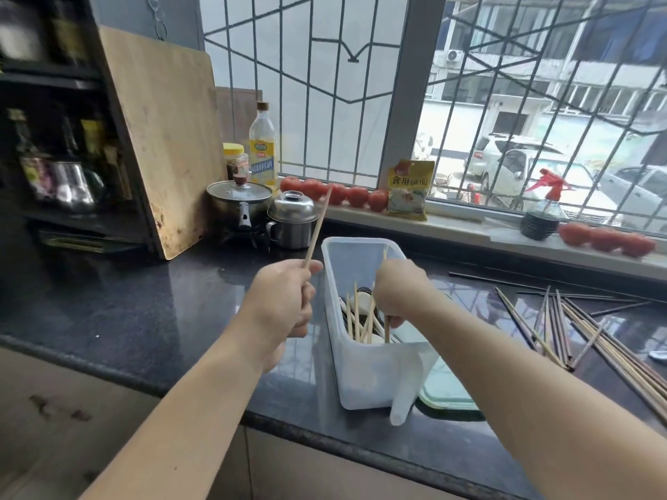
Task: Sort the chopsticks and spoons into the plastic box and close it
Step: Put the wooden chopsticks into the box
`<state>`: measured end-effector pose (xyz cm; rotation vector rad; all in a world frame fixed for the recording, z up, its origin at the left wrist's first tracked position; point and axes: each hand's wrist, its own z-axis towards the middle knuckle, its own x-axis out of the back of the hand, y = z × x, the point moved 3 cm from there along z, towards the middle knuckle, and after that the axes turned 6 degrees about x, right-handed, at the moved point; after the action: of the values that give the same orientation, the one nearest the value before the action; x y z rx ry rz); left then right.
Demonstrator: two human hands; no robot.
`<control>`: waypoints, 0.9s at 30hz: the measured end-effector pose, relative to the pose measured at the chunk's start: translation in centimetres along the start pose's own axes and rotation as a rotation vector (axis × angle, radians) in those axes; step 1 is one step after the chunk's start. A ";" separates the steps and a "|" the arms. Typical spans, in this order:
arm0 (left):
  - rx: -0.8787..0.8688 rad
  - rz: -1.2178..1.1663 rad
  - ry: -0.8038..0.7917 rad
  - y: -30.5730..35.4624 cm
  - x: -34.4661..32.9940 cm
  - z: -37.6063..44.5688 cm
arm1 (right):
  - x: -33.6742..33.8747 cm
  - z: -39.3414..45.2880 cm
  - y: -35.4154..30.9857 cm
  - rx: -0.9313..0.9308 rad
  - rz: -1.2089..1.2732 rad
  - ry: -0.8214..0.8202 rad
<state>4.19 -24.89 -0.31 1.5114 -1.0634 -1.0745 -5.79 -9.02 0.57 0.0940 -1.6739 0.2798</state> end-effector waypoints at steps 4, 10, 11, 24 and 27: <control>0.009 -0.005 -0.064 0.3 -0.2 -0.4 | -0.5 0.0 -0.8 0.002 -0.002 -0.198; -0.004 -0.021 -0.114 0.6 0.3 -0.9 | 3.3 -0.9 -0.3 0.101 0.351 0.133; -0.012 -0.012 -0.121 0.6 0.1 -0.9 | 4.3 -1.8 -0.5 0.152 0.465 0.241; -0.070 0.127 -0.131 0.5 -1.7 -1.2 | 8.1 -3.9 2.0 0.083 0.828 0.536; -0.068 0.140 -0.072 0.4 -1.0 -1.0 | 5.6 -1.5 1.5 0.004 0.386 0.277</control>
<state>4.83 -23.79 0.38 1.3332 -1.1538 -1.0625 -5.42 -6.65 6.04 -0.2581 -1.4062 0.5612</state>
